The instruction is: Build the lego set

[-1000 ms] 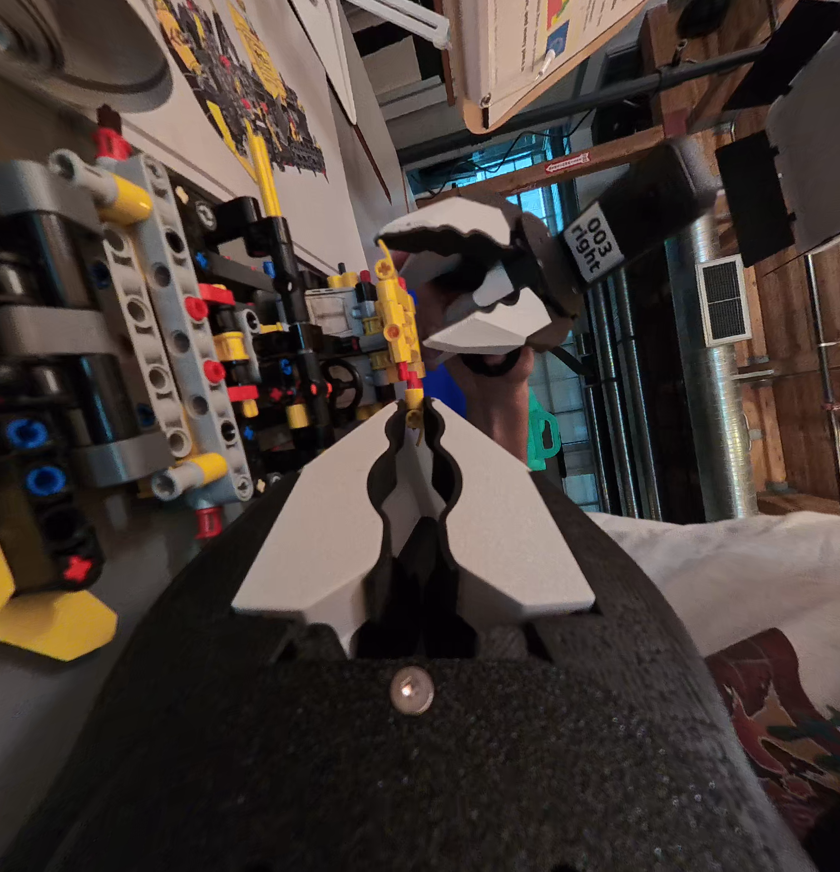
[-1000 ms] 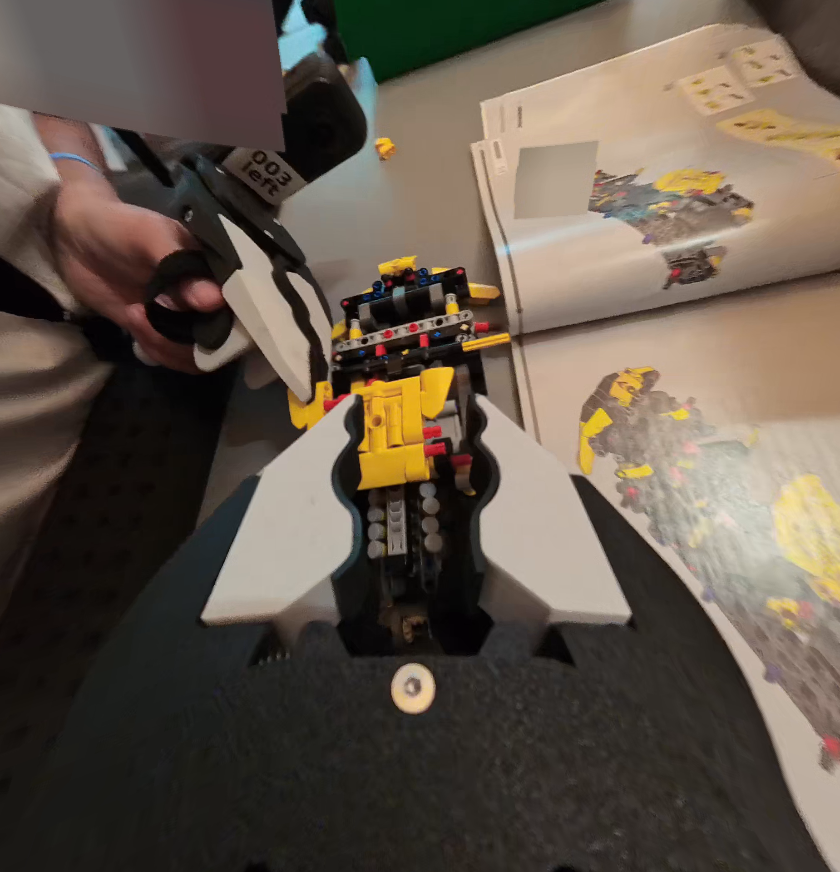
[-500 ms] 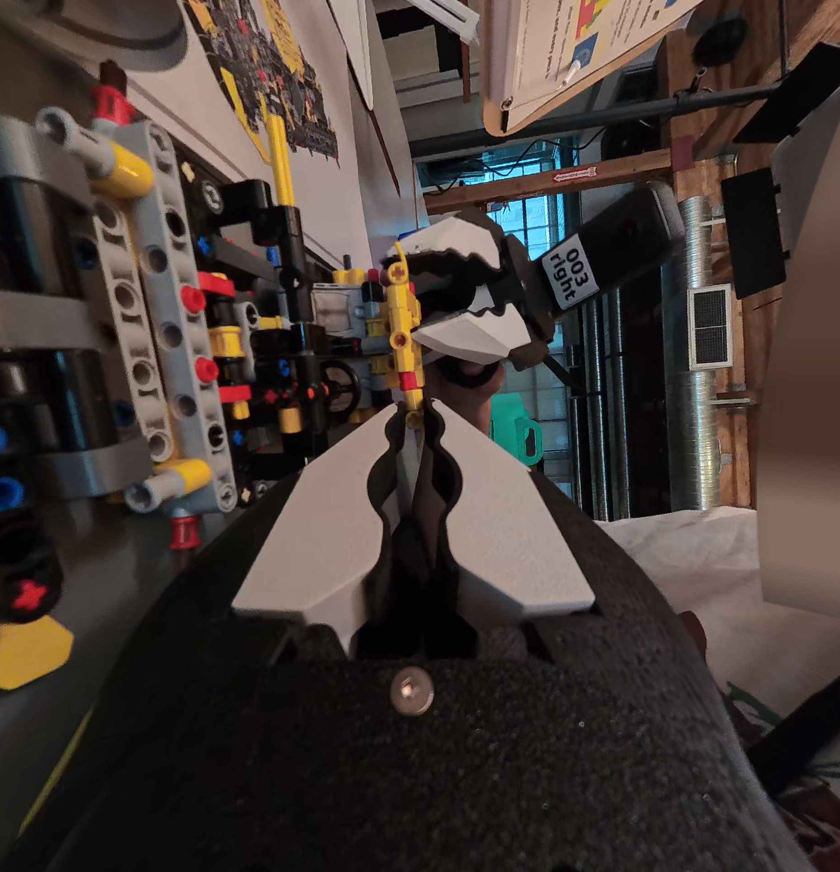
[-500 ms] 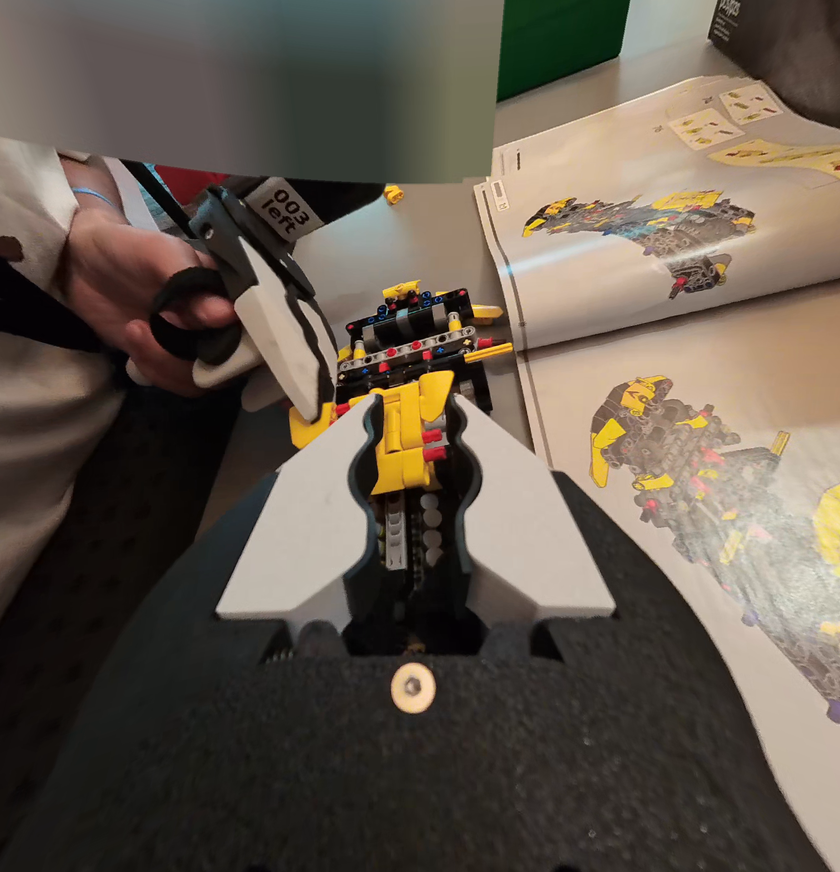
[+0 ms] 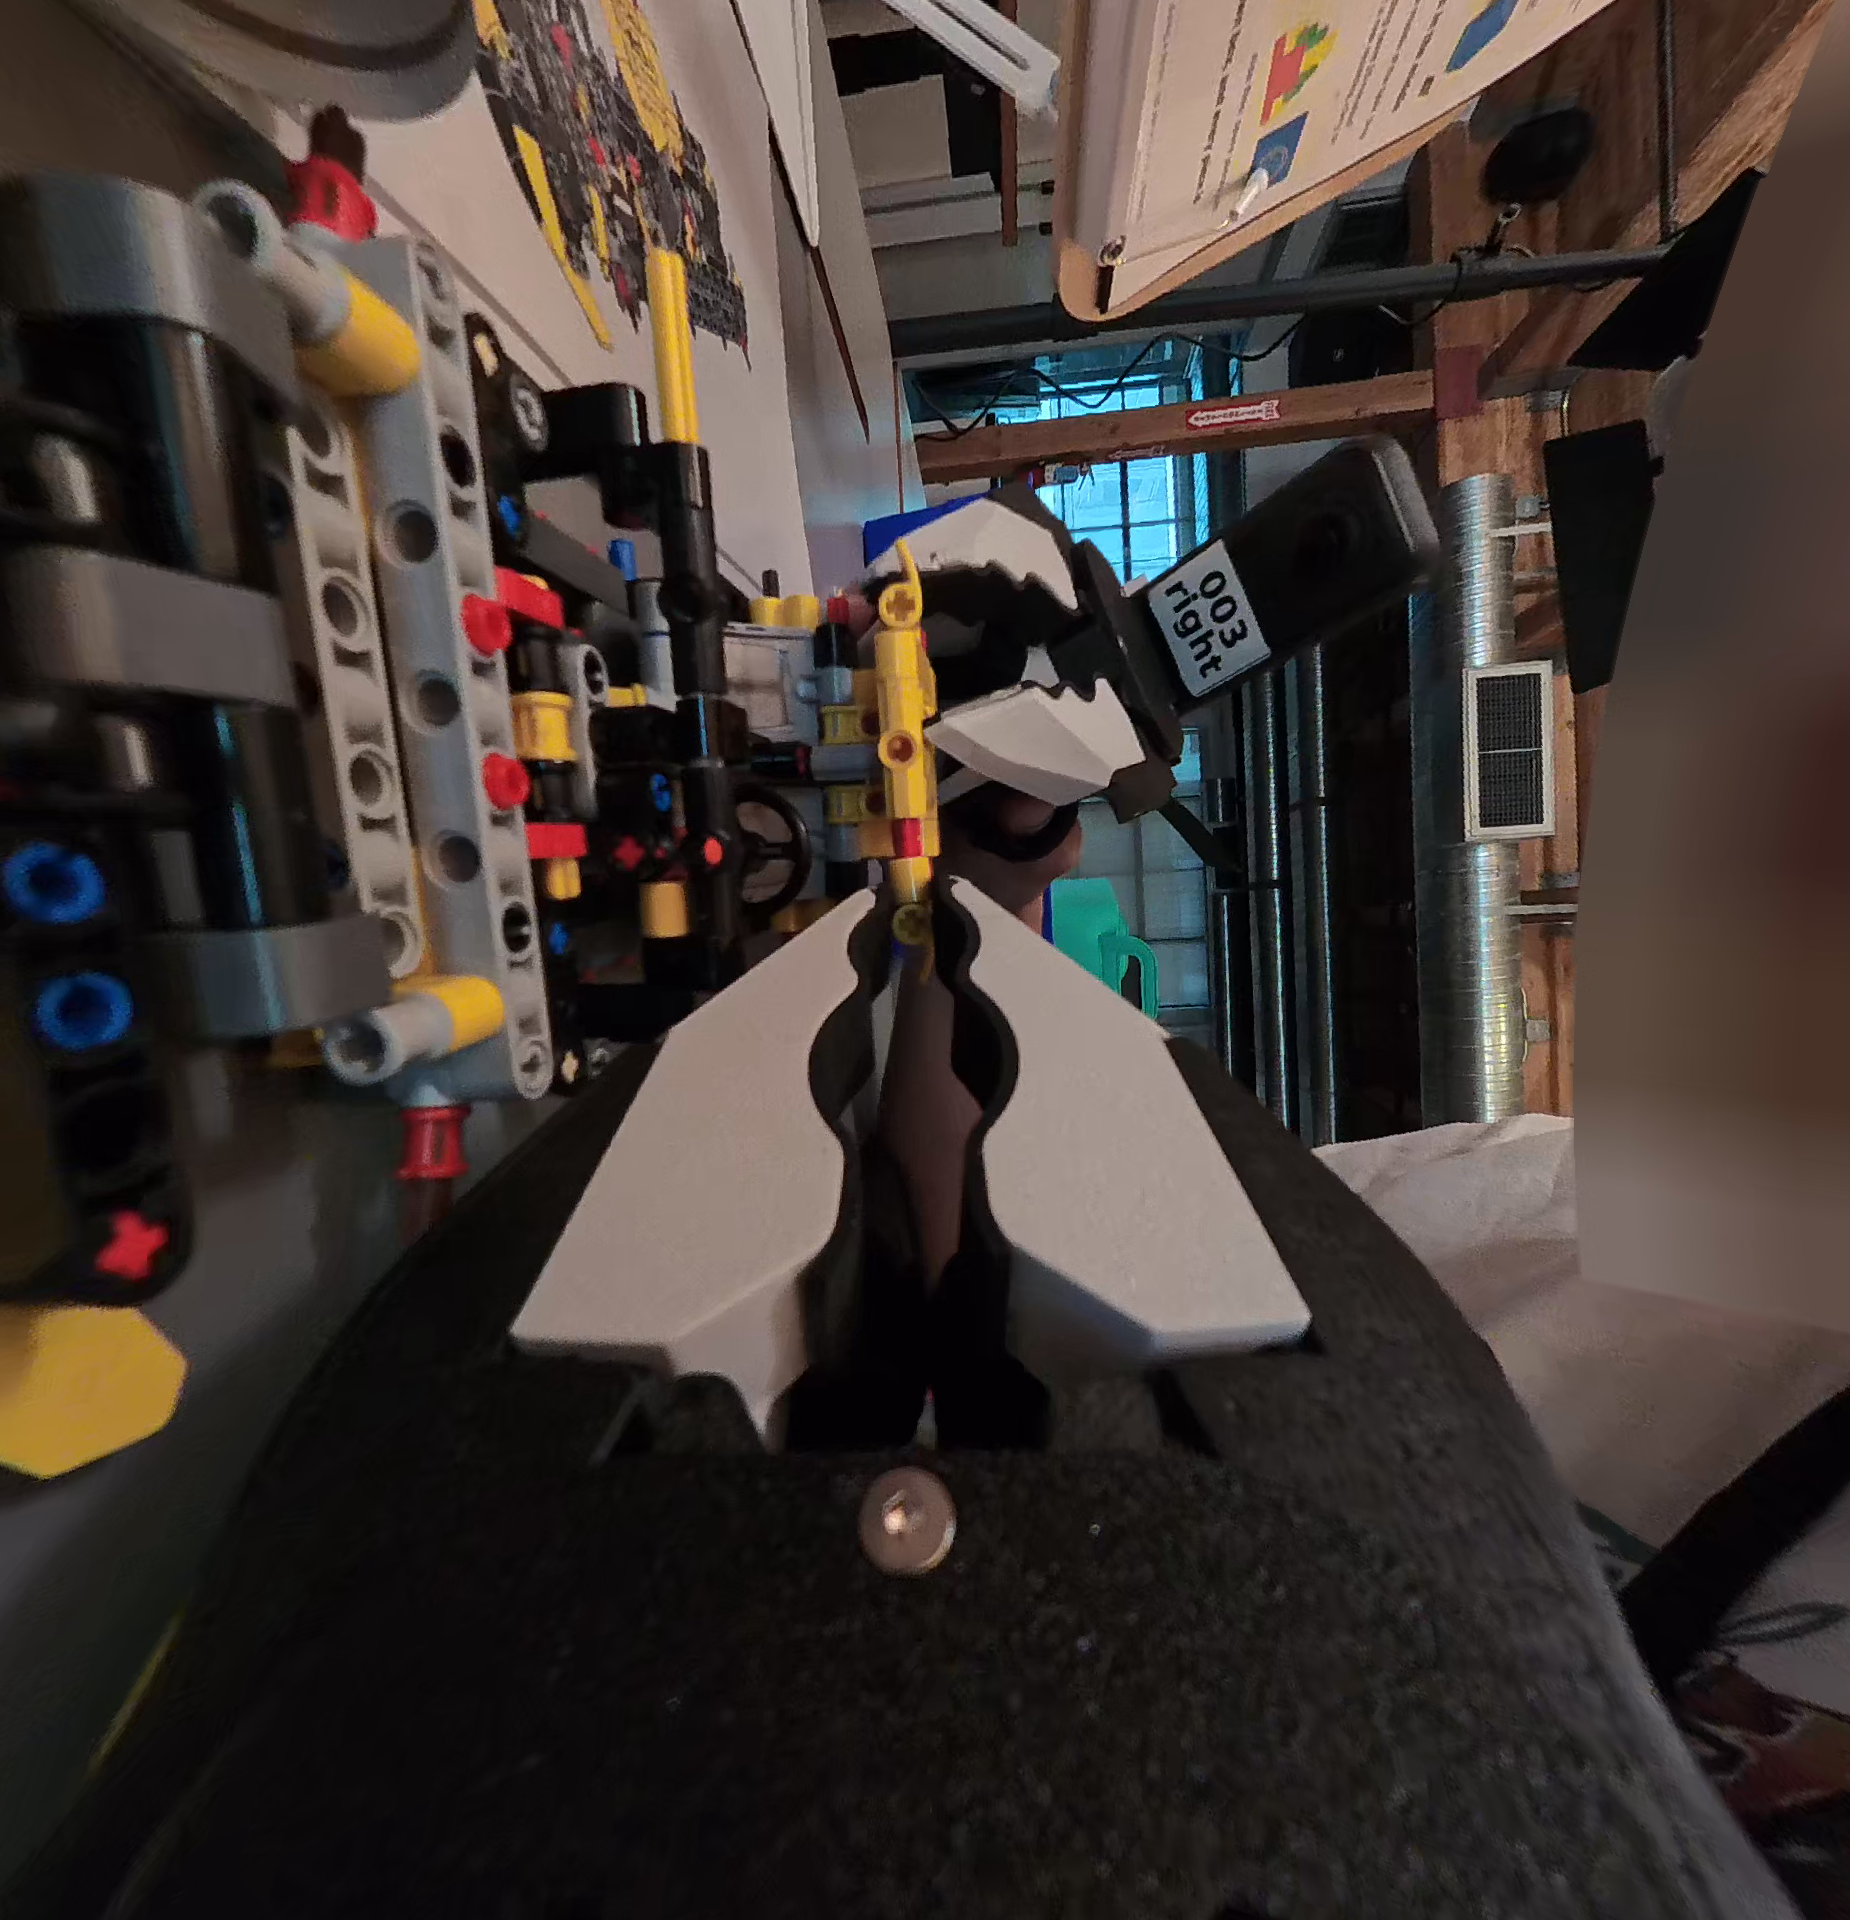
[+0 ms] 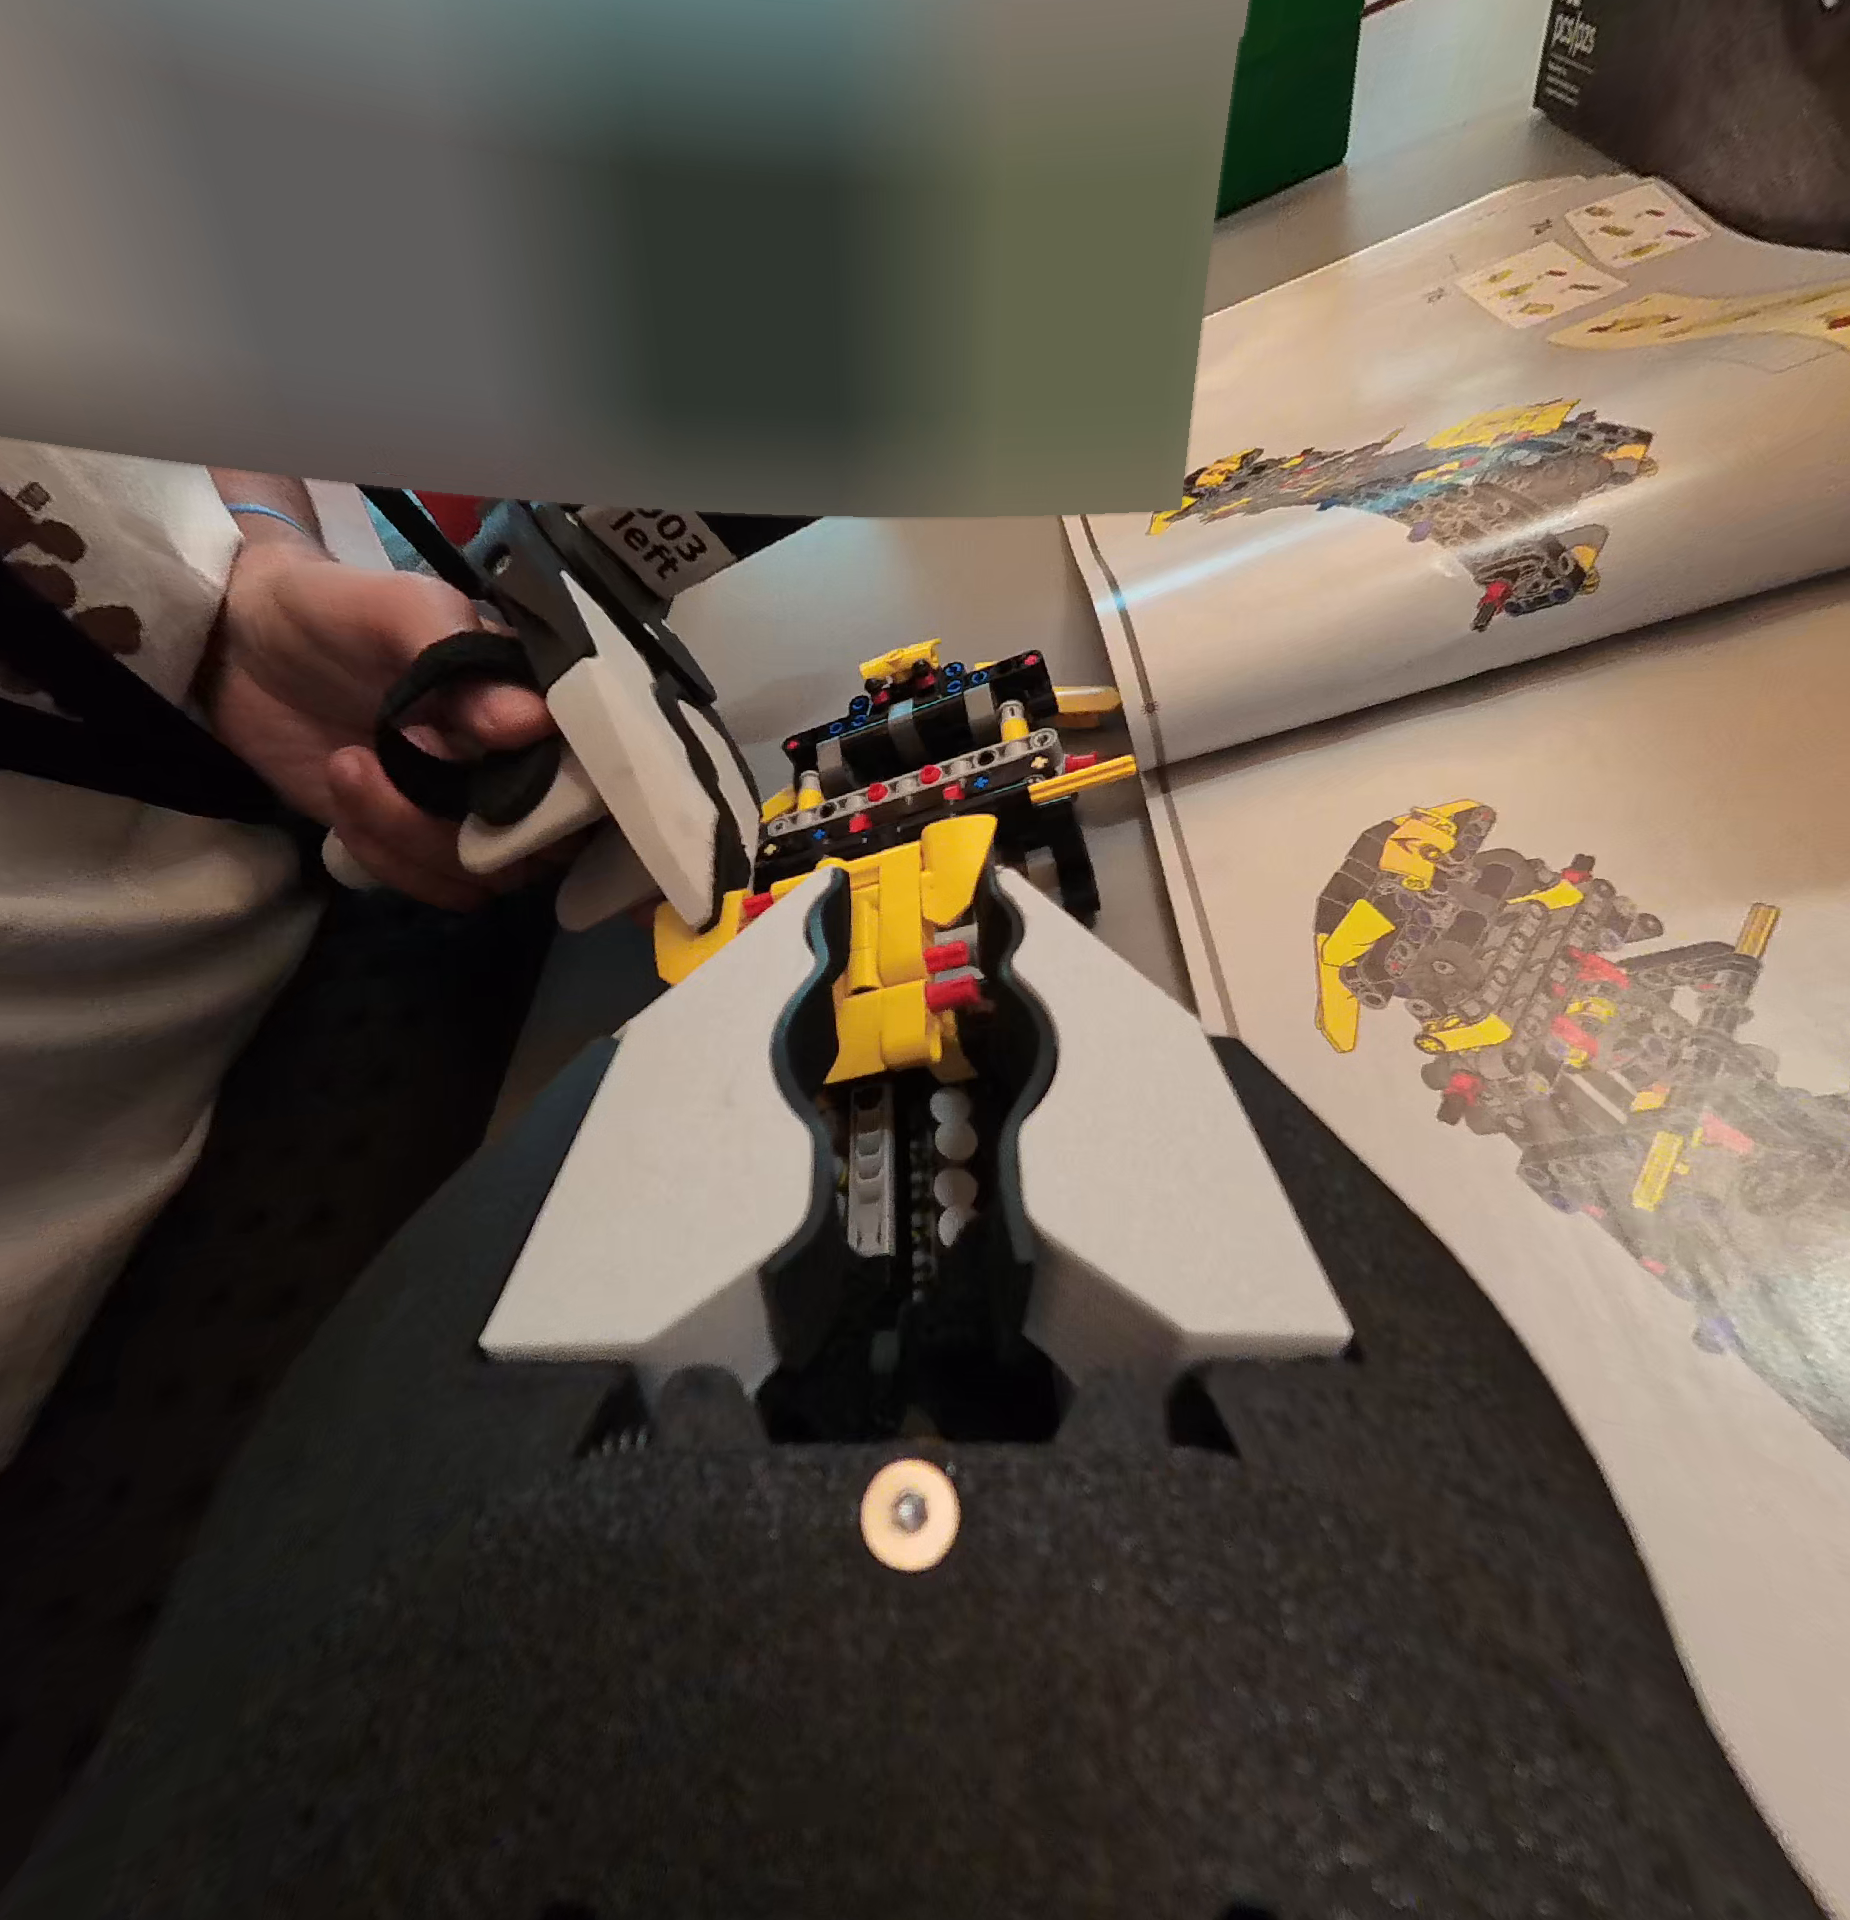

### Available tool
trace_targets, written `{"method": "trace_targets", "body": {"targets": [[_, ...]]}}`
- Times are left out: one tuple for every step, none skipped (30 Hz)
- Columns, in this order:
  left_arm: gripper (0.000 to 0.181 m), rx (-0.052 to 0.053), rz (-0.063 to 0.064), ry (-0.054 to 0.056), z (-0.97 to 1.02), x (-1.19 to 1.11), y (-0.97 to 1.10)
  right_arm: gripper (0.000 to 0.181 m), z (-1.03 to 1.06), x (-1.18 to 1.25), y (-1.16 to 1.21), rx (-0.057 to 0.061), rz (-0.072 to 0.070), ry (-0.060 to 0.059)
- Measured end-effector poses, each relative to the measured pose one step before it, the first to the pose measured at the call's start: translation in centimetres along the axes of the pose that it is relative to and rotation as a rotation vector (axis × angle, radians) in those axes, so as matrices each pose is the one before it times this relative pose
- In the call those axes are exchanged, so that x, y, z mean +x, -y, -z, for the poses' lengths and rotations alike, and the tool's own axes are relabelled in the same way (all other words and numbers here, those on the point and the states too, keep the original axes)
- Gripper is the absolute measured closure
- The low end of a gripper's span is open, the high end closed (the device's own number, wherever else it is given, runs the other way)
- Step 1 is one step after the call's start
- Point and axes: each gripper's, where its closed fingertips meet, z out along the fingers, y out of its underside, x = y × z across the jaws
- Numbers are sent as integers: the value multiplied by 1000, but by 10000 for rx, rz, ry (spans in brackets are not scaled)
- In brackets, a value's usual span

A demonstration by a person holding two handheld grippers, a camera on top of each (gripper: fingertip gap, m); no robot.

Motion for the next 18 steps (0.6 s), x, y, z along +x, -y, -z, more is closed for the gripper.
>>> {"method": "trace_targets", "body": {"targets": [[174,-40,53,-51,-56,79,-2,158,12,-10,12,14,-23,16],[174,-21,82,-59,-54,48,33,158,31,12,7,6,-19,1],[174,28,86,-49,-34,-13,67,158,25,60,-6,8,-49,-19],[175,34,81,-64,-34,5,57,158,29,55,8,38,-72,1],[174,12,61,-66,-25,26,18,158,15,2,-17,34,-102,54],[175,8,10,-20,4,15,12,159,-4,3,-14,44,-142,61],[174,-3,11,-21,3,7,-15,159,-11,-46,-26,18,-215,91],[175,22,48,-54,15,19,12,159,-13,-46,-41,-15,-226,91],[175,24,33,-47,8,10,-6,159,-19,-30,-35,-28,-117,75],[174,24,5,-35,10,14,-4,159,19,-54,-43,-15,-67,57],[175,47,-3,-50,4,19,29,160,25,16,-7,-10,-56,9],[175,24,-39,-30,-33,9,-41,159,15,-34,-42,-44,-51,31],[174,69,-15,-22,-3,3,23,159,13,1,-16,-21,-1,-16],[174,119,47,-44,8,28,71,159,-22,53,8,6,9,-43],[175,122,-7,-22,-7,20,55,159,-38,46,15,19,-3,-31],[175,101,-69,12,-8,-8,15,159,-16,15,0,23,-9,-9],[175,93,-36,11,-7,5,23,159,23,26,20,21,-6,-15],[175,90,-72,29,-15,-2,-12,159,-10,-6,-22,-9,-37,-3]]}}
